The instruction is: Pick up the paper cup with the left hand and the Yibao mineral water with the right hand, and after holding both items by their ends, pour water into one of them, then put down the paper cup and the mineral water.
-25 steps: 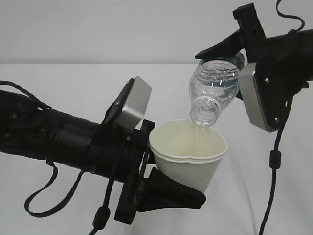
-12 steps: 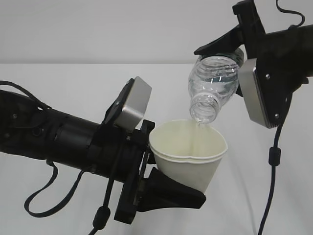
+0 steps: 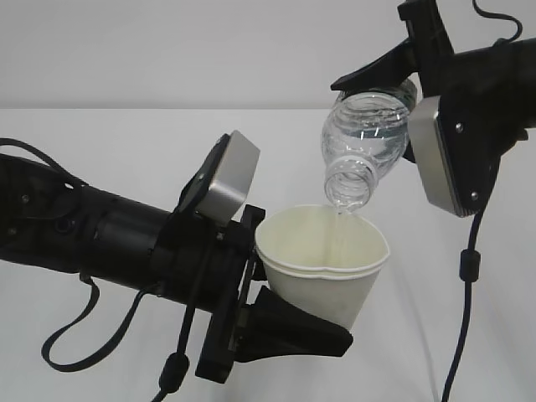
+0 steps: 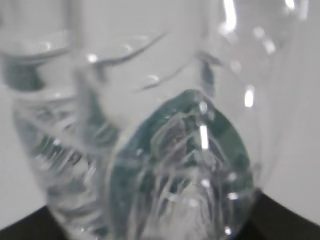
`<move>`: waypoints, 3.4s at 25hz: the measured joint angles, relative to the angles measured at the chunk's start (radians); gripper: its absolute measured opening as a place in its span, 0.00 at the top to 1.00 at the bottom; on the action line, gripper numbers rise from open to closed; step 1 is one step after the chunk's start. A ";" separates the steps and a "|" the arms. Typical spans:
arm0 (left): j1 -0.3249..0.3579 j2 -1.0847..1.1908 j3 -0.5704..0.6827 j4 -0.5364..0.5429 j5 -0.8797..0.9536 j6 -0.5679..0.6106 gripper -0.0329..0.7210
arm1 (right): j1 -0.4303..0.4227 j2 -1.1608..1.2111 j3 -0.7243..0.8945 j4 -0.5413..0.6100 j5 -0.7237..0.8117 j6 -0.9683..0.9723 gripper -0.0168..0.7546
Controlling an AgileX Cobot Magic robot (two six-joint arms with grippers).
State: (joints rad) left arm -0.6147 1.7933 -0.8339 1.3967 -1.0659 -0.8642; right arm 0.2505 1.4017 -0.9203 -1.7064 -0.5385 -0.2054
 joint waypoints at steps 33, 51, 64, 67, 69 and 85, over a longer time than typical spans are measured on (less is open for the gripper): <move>0.000 0.000 0.000 0.000 0.003 0.000 0.37 | 0.000 0.000 -0.027 0.004 -0.022 -0.016 0.44; 0.000 0.000 0.000 0.000 0.003 0.000 0.37 | 0.000 0.000 -0.029 0.004 -0.024 -0.038 0.44; 0.000 0.000 0.000 0.001 0.003 0.000 0.38 | 0.000 0.000 -0.034 0.004 -0.035 -0.038 0.44; 0.000 0.000 0.000 0.001 0.003 -0.004 0.38 | 0.000 0.000 -0.034 0.004 -0.039 -0.038 0.44; 0.000 0.000 0.000 0.004 0.003 -0.004 0.38 | 0.000 0.000 -0.034 0.004 -0.042 -0.038 0.44; 0.000 0.000 0.000 0.016 -0.002 -0.007 0.38 | 0.000 0.000 -0.034 0.004 -0.046 -0.044 0.44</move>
State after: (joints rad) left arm -0.6147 1.7933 -0.8339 1.4131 -1.0683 -0.8716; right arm 0.2505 1.4017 -0.9539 -1.7026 -0.5845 -0.2492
